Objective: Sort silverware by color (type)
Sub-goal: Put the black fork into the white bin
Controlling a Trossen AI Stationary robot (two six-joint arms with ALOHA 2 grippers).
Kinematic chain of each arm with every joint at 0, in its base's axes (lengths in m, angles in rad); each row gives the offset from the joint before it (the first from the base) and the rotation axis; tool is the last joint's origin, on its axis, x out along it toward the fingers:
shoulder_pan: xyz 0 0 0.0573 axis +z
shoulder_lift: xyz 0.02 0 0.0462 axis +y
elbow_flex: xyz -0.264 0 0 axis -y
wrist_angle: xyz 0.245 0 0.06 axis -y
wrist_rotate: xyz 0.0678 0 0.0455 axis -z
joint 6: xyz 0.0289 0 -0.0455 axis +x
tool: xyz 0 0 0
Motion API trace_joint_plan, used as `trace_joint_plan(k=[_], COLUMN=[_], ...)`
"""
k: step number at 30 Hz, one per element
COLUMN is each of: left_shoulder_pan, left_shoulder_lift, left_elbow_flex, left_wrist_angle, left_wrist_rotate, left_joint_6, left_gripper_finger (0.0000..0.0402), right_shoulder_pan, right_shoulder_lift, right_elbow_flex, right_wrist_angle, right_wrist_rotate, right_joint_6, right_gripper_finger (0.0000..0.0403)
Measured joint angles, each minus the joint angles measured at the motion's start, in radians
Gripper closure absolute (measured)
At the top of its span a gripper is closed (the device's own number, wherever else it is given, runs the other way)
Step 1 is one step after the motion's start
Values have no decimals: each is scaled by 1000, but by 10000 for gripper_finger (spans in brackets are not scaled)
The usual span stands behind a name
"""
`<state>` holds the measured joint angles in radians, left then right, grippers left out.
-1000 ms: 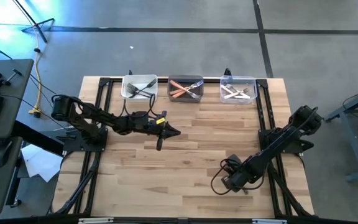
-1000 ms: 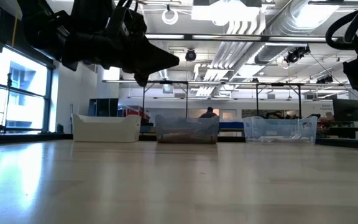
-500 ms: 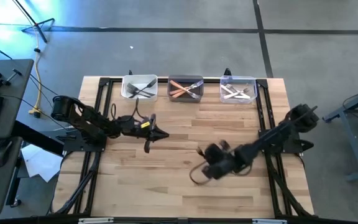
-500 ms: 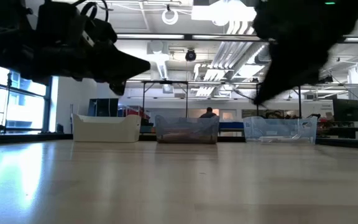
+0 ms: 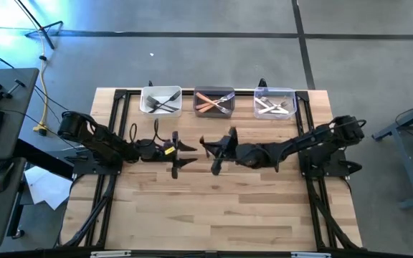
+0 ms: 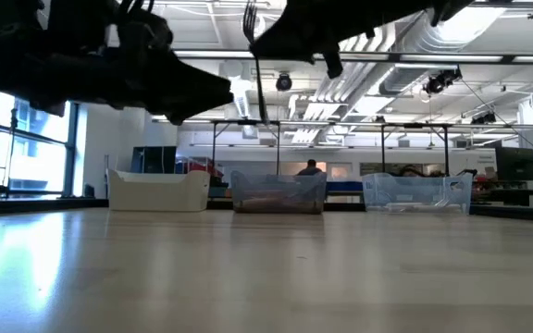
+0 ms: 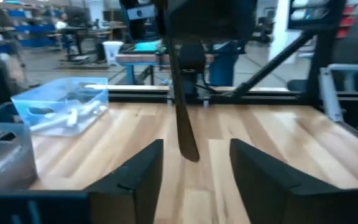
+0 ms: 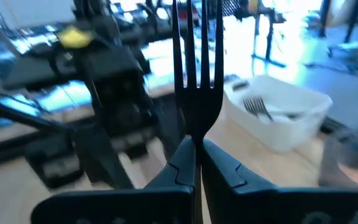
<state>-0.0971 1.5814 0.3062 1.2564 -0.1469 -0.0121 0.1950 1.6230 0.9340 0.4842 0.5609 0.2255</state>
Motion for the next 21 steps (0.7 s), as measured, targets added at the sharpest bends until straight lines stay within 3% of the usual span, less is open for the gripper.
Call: trace_joint_plan(k=[7,12,17,21], left_shoulder_pan=[-35,-43,-40,-40], left_shoulder_lift=[0,0,0,0], left_elbow_flex=[152,193,195,195], left_wrist_angle=[-194,-212,-213,-213], left_wrist_rotate=[-192,-215,-264,-267], left_joint_6=[25,12,-28,-28], left_gripper_finger=[187,192,250,341], right_shoulder_pan=[-19,-19,-19,-19], right_shoulder_lift=[25,27,27,27], right_elbow_flex=[0,1,1,1], right_wrist_angle=[142,175,192,192], right_wrist_rotate=[-16,-12,-12,-11], right_joint_6=[-75,-96,-107,-109], right_gripper_finger=[402,402,402,402])
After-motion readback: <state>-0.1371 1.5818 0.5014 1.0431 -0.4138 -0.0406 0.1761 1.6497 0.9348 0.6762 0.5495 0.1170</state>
